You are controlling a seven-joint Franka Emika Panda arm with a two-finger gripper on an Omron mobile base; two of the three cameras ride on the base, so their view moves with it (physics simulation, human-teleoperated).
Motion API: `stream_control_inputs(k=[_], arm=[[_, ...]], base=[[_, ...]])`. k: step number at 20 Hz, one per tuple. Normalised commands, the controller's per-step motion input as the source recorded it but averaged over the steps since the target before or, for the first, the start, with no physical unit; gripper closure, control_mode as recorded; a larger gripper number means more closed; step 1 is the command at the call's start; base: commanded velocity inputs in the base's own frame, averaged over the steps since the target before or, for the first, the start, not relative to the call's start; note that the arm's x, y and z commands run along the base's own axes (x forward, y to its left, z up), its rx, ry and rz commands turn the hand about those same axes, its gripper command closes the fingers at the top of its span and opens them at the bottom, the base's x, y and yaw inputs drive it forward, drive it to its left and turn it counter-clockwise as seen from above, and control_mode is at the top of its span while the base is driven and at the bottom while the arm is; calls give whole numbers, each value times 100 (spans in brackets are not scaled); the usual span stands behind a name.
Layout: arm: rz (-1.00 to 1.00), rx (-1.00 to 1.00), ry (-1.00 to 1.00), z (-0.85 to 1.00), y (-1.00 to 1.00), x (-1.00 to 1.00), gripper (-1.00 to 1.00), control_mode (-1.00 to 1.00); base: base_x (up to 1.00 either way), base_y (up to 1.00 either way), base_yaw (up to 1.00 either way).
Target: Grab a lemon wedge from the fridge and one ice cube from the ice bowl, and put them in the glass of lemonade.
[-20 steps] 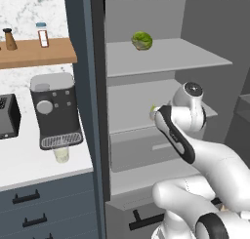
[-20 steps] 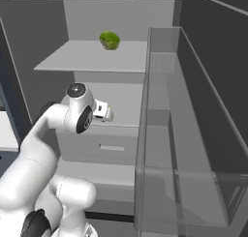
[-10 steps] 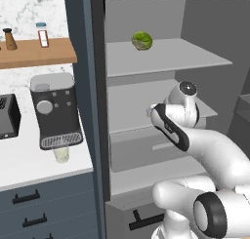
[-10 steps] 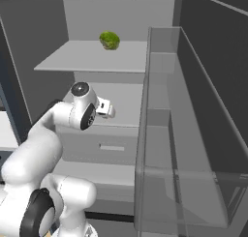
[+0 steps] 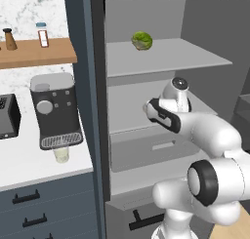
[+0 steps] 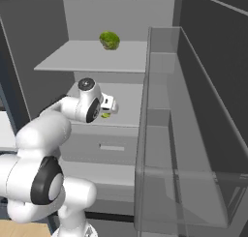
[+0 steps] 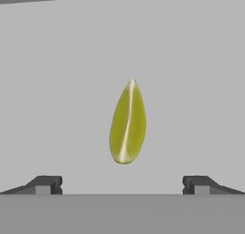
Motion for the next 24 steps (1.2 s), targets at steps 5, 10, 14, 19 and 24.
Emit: stream_control_inputs(k=[5, 10, 14, 19, 24], arm=[[0, 0, 1, -37, 0, 30, -100, -100], [0, 0, 0, -1, 0, 33, -100, -100], [0, 0, 0, -39, 0, 22, -100, -100], [0, 0, 0, -16, 0, 3, -100, -100], [0, 0, 0, -2, 0, 7, -100, -100]], base=[[0, 0, 0], [0, 0, 0], [0, 0, 0], [0, 0, 0], [0, 0, 0]])
